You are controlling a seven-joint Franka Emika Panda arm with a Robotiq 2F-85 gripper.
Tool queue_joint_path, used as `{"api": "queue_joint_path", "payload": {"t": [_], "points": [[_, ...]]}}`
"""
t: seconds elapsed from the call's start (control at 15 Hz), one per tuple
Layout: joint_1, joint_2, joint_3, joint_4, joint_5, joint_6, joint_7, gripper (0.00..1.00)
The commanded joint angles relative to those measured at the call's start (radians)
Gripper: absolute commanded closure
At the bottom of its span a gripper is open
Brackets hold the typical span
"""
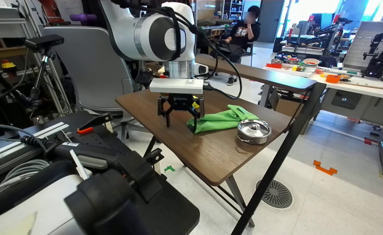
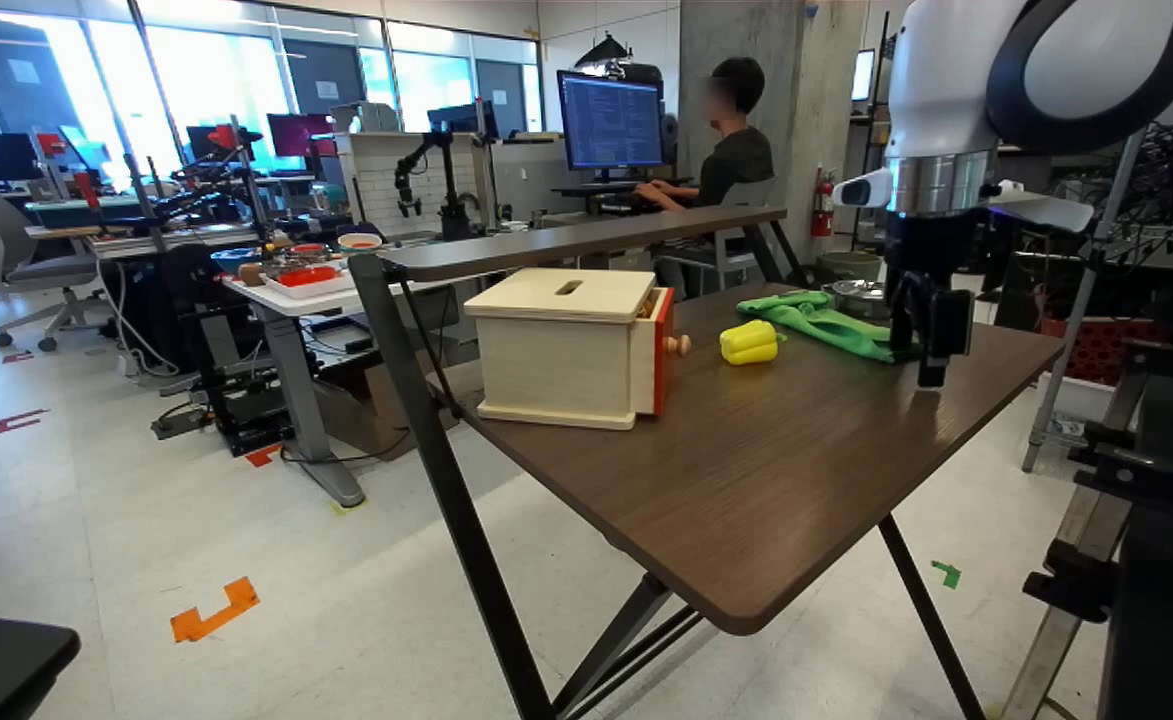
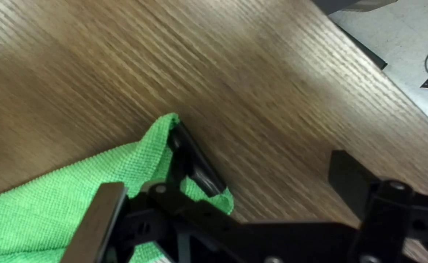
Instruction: Fold the green towel
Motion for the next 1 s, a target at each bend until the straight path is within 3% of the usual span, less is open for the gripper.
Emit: {"api": "queue_joint_path", "payload": {"t": [0.0,0.6,0.93], "points": [[0.002,0.036,-0.012,0.025,-0.039,0.003,0.028,0.31],[-0.020,-0.015,0.068,0.000,-0.002,-0.048,-0.018,1.00],[0.005,-0.049,0.130,-0.006,-0.003,-0.075,-0.022,0.98]]}}
